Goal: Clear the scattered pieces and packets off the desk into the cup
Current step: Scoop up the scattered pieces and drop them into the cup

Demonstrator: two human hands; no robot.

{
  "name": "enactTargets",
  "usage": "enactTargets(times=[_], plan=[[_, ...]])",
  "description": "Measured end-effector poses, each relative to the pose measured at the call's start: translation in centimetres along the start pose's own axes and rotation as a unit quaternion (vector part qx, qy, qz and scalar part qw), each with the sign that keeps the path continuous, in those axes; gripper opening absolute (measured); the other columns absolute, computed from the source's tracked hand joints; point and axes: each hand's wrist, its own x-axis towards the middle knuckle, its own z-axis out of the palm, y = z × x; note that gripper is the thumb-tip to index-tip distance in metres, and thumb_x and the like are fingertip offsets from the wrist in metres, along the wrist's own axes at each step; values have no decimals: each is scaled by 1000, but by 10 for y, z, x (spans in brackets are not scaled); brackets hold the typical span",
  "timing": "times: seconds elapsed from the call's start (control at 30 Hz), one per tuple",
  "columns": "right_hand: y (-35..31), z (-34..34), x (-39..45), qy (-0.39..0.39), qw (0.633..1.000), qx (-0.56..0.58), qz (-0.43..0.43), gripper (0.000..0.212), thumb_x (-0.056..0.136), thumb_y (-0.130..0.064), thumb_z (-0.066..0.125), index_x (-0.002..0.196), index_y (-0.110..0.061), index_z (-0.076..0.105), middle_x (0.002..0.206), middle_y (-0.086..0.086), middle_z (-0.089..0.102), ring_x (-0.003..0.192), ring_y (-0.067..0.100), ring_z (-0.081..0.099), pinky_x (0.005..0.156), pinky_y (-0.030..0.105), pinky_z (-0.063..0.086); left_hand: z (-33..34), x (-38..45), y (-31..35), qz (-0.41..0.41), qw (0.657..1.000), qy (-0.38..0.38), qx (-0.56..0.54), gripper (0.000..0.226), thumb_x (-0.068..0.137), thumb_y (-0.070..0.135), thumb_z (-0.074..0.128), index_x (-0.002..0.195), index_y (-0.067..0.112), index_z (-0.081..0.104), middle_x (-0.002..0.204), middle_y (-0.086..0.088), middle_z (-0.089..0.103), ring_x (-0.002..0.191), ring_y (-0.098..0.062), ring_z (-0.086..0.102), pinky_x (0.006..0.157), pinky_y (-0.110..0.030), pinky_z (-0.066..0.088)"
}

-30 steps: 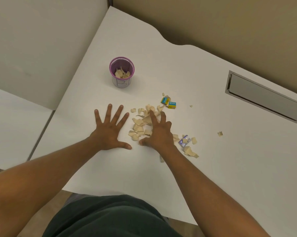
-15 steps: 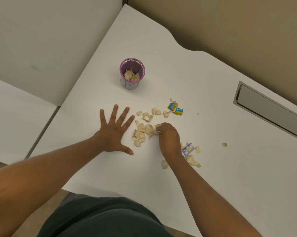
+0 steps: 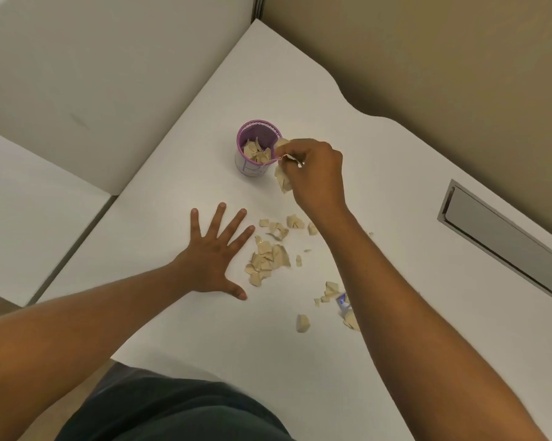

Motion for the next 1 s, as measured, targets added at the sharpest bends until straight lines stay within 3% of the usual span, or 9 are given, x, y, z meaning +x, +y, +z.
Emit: enactTargets(times=[0.07, 0.13, 0.23, 0.37, 0.5, 0.73, 0.83, 1.0], plan=[[-7, 13, 28, -47, 995, -86, -31, 24, 94, -3, 63, 108, -13, 81, 112, 6, 77, 101, 19, 72, 94, 26, 58, 0, 0, 1, 3, 1000, 2, -5, 150, 54, 119, 22, 164, 34, -33, 172, -3, -45, 156, -45, -46, 113, -82, -30], [-9, 27, 50, -92, 979, -172, -56, 27, 94, -3, 61, 108, -14, 81, 112, 9, 76, 100, 25, 72, 93, 34, 60, 1, 0, 0, 5, 1000, 7, -8, 149, 55, 119, 22, 165, 33, -32, 173, -4, -44, 157, -46, -44, 115, -84, -26], [-8, 43, 69, -144, 951, -258, -85, 27, 90, -7, 65, 111, -15, 79, 113, 11, 74, 100, 29, 71, 91, 34, 60, 3, 0, -1, 5, 1000, 12, -11, 149, 56, 118, 22, 166, 33, -31, 174, -5, -42, 158, -47, -41, 116, -85, -21], [-7, 50, 80, -204, 922, -316, -95, 25, 85, -8, 69, 107, -14, 79, 104, 12, 74, 93, 31, 72, 75, 28, 54, 5, 1, -1, 2, 1000, 29, -11, 149, 56, 117, 23, 167, 32, -28, 176, -6, -38, 160, -48, -35, 117, -85, -21], [-18, 45, 86, -244, 913, -313, -94, 34, 84, -7, 66, 113, -18, 78, 110, 11, 74, 96, 33, 71, 81, 32, 59, 6, 0, 0, 1, 999, 43, -10, 148, 57, 117, 24, 168, 31, -25, 178, -7, -34, 162, -49, -31, 118, -85, -19], [-32, 23, 92, -221, 944, -240, -43, 33, 87, -9, 75, 117, -23, 78, 125, 9, 69, 103, 32, 69, 91, 39, 61, 7, 1, 0, 0, 999, 46, -12, 148, 58, 117, 25, 167, 31, -27, 177, -7, -35, 162, -50, -31, 118, -85, -18], [-26, 26, 90, -180, 949, -255, -32, 34, 84, -4, 75, 114, -19, 79, 119, 11, 72, 99, 32, 71, 86, 34, 60, 7, 2, 0, 0, 999, 50, -11, 148, 58, 117, 26, 168, 32, -25, 178, -7, -34, 162, -49, -30, 117, -84, -21], [-15, 46, 73, -200, 945, -257, -46, 31, 90, -4, 67, 118, -13, 76, 122, 15, 69, 104, 33, 71, 94, 38, 59, 2, 1, -1, 4, 999, 35, -18, 149, 57, 117, 27, 170, 32, -18, 179, -7, -30, 163, -49, -27, 119, -85, -16]])
